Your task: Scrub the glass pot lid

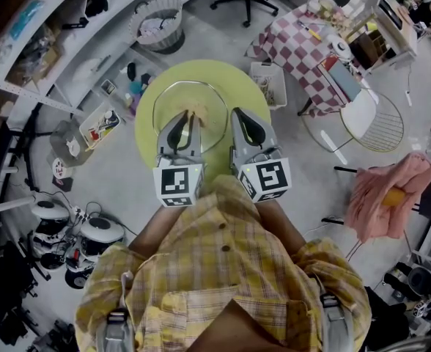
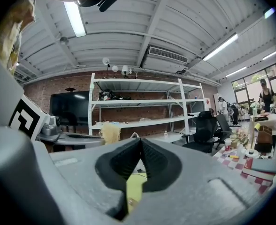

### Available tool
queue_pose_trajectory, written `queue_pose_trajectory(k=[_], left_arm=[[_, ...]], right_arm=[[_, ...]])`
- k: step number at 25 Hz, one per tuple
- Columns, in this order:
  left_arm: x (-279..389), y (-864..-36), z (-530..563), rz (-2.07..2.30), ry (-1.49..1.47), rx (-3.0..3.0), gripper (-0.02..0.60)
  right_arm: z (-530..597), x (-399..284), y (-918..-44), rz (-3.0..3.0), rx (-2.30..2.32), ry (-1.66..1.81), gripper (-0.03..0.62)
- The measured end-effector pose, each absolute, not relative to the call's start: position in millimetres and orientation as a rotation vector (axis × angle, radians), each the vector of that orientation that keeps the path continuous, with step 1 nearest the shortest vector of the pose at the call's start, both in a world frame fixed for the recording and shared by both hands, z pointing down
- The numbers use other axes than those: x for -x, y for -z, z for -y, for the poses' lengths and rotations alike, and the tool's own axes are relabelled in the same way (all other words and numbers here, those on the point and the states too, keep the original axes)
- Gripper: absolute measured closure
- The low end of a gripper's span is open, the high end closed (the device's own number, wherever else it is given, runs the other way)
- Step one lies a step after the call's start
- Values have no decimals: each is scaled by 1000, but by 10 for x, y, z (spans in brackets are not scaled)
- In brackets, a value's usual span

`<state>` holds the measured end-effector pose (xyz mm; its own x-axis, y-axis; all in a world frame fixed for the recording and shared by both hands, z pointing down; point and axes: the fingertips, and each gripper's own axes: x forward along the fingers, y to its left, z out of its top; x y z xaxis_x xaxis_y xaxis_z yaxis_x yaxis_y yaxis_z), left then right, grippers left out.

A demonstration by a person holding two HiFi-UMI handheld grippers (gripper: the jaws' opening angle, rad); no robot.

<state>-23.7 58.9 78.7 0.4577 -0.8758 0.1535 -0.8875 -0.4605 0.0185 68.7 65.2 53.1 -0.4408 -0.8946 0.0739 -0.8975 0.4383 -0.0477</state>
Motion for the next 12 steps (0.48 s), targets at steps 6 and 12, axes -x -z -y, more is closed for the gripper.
queue_pose_trajectory(k=[6, 12], left_arm=[[245, -780, -619, 1588, -183, -2594, 538], [284, -802, -656, 1602, -172, -2587, 538]], right_arm=[[-683, -690, -527, 2636, -1634, -120, 595], [-715, -665, -559, 2645, -1617, -118, 595]])
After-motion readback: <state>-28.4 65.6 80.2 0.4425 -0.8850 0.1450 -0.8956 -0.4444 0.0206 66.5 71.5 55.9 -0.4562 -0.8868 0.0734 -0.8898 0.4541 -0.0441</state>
